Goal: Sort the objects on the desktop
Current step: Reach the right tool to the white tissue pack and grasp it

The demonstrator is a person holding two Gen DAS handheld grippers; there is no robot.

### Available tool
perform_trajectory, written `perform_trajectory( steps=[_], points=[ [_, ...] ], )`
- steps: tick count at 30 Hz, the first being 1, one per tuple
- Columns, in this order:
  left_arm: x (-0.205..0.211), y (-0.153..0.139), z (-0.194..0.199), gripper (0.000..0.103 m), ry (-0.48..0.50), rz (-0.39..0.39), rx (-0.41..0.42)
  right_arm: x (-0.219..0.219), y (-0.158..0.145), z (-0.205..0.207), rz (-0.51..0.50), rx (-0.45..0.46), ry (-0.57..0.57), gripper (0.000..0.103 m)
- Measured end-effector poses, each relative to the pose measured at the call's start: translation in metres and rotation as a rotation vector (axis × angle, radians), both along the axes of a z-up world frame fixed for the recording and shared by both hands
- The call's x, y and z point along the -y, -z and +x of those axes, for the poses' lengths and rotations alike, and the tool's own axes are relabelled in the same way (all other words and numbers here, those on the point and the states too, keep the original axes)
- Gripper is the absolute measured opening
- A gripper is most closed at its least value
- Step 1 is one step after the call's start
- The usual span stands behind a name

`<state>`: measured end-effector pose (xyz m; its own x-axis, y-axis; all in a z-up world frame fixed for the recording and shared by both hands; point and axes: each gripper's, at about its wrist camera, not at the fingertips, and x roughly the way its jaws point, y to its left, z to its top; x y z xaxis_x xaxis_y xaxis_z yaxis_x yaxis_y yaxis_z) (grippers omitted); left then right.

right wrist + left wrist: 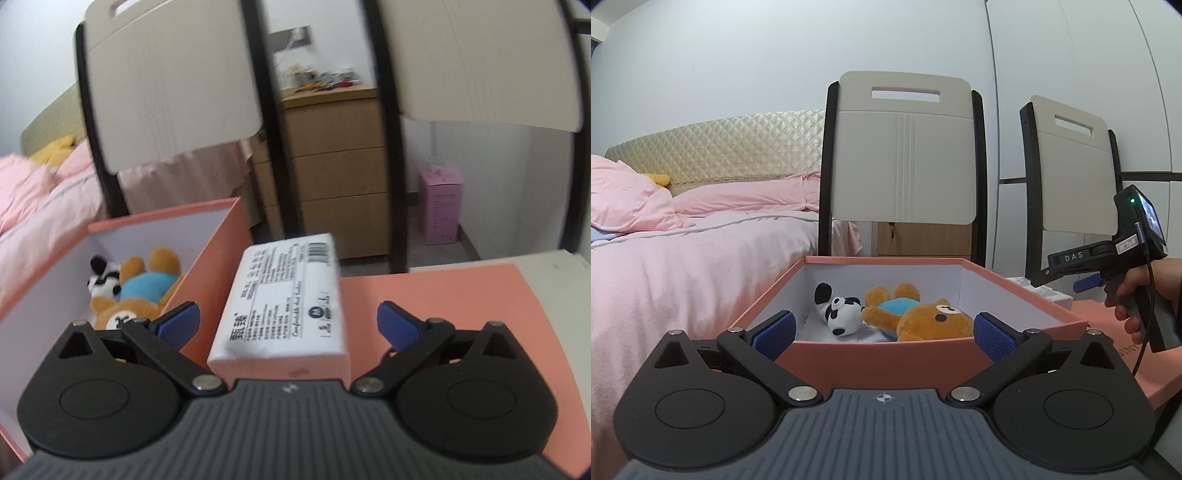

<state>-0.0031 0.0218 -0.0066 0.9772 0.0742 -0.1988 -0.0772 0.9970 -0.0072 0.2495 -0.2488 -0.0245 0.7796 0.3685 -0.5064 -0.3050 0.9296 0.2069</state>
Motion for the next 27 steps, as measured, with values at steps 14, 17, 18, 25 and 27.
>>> perform_trajectory(
  steps=[14,17,18,25,27],
  points=[
    [-0.007,-0.001,-0.001,0.103,-0.007,-0.039,-0.002,0.011,0.019,0.005,-0.094,0.044,0.019,0.103],
    [-0.006,-0.001,-0.001,0.103,-0.007,-0.036,-0.001,0.006,0.018,0.001,-0.129,0.088,-0.046,0.103],
    [-0.005,-0.001,-0.001,0.103,-0.007,-0.034,0.000,0.002,0.019,0.000,-0.146,0.101,-0.071,0.103],
    [-0.004,-0.001,0.000,0.103,-0.003,-0.028,0.001,-0.014,0.028,0.011,-0.198,0.132,-0.121,0.103],
    [-0.004,-0.001,0.000,0.103,-0.005,-0.032,0.001,-0.014,0.031,0.016,-0.205,0.121,-0.104,0.102]
  ],
)
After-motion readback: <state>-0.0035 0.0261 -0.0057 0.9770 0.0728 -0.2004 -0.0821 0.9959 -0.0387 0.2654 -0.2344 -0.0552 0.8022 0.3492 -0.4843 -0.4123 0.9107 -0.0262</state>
